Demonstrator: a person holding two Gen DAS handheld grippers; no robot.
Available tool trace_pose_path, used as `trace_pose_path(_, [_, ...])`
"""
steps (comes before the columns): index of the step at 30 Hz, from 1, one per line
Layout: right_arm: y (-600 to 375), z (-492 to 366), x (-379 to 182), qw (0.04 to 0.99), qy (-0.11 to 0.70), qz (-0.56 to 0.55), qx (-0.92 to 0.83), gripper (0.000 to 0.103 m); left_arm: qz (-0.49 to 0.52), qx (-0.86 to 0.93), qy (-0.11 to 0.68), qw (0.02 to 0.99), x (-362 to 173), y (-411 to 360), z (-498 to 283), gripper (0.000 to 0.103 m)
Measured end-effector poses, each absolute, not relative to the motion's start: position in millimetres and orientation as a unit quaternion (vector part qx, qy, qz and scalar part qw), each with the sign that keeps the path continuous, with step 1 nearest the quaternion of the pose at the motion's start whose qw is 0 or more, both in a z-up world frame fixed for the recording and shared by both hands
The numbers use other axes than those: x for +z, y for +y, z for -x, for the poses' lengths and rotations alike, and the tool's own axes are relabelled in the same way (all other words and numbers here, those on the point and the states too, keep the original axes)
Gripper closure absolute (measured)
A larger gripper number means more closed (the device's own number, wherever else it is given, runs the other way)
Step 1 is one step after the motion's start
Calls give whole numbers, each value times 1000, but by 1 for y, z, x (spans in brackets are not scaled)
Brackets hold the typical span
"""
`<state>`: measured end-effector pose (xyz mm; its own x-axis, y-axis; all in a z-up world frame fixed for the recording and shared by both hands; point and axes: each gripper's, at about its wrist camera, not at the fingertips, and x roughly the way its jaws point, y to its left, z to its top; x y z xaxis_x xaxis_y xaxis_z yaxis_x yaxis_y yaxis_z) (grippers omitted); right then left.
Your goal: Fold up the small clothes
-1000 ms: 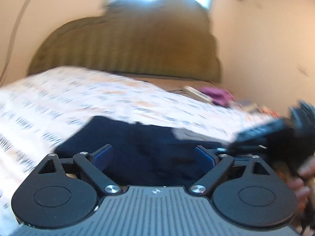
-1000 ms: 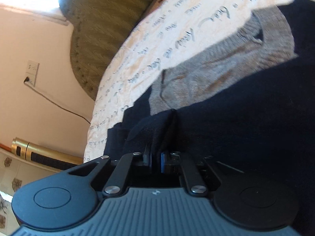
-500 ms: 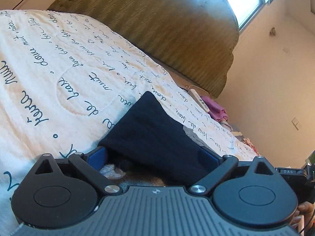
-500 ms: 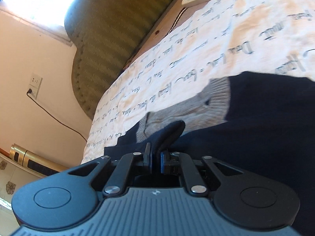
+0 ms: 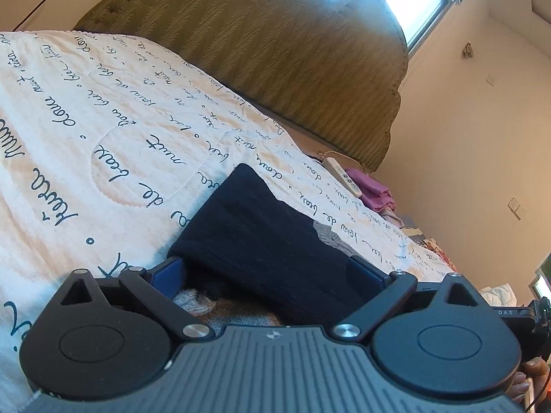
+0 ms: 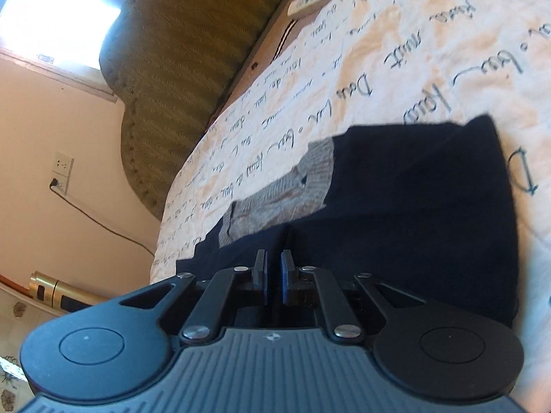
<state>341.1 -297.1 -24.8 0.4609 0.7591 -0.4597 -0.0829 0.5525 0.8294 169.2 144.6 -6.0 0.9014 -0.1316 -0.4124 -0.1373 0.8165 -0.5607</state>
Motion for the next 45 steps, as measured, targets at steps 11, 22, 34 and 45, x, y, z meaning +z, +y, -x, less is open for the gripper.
trace_pose_path(11, [-268,-341,-23,763,451,-359,293,67,321,-26,210,923,-4,147,-163,9])
trace_pose_path(22, [-250,-337,-26,776,482,-292,284,64,364,-56,190,910,-5,158,-157,11])
trace_pose_path(34, [-268,-326,10,817,399,-292,297,99,381,-55,190,903,-8,160,-157,9])
trace_pose_path(45, [-331,-320,-11,822,408,-321,234,99,383,-49,197,901,-10,159,-159,5])
